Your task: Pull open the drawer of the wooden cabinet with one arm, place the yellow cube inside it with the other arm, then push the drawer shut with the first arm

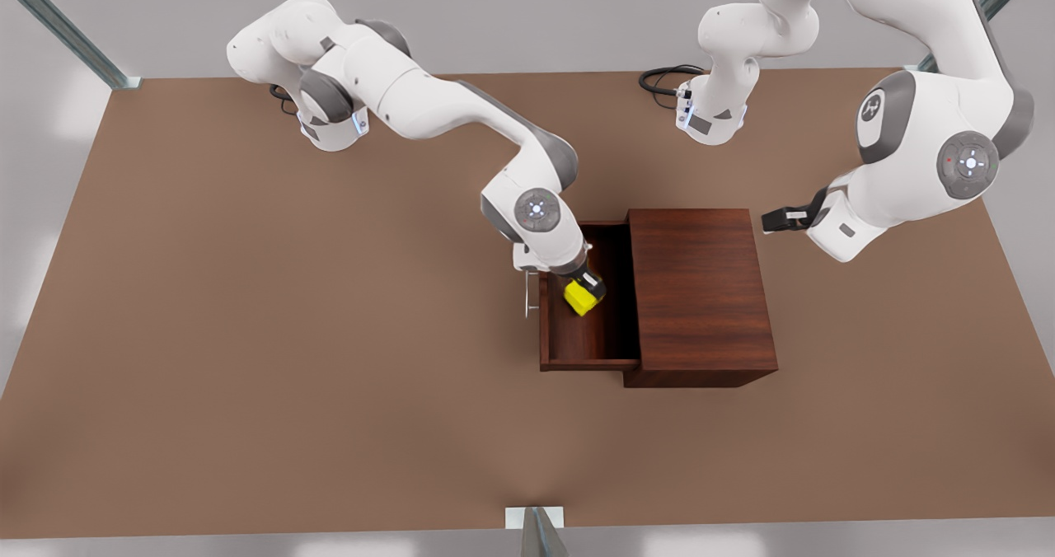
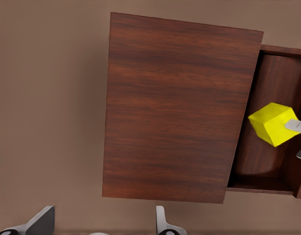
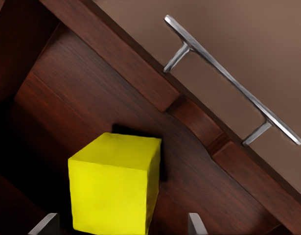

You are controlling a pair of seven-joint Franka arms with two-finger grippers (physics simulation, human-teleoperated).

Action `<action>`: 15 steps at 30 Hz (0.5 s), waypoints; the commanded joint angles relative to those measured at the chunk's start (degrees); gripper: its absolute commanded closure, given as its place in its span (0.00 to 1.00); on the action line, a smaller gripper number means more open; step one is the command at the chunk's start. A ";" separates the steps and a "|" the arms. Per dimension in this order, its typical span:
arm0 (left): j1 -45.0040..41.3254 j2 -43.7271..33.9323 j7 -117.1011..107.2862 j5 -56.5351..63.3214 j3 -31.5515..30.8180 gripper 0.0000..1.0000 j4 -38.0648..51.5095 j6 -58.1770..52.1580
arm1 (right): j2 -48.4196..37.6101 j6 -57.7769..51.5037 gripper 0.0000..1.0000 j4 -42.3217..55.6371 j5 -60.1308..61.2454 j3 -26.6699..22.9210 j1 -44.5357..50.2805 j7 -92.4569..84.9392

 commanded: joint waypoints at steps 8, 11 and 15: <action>-0.38 -0.21 -4.45 1.27 -0.23 0.00 0.81 -1.06 | -12.98 -40.40 0.00 6.01 -0.08 4.92 -19.83 -0.40; -1.00 -0.21 -5.07 1.36 -0.49 0.00 1.69 -1.06 | -16.40 -49.73 0.00 5.14 -4.64 5.35 -31.67 -18.92; -6.88 -0.13 -26.47 1.01 -1.37 0.00 4.94 -1.23 | -33.28 -22.84 0.00 -32.90 -8.86 -4.81 -36.19 -78.20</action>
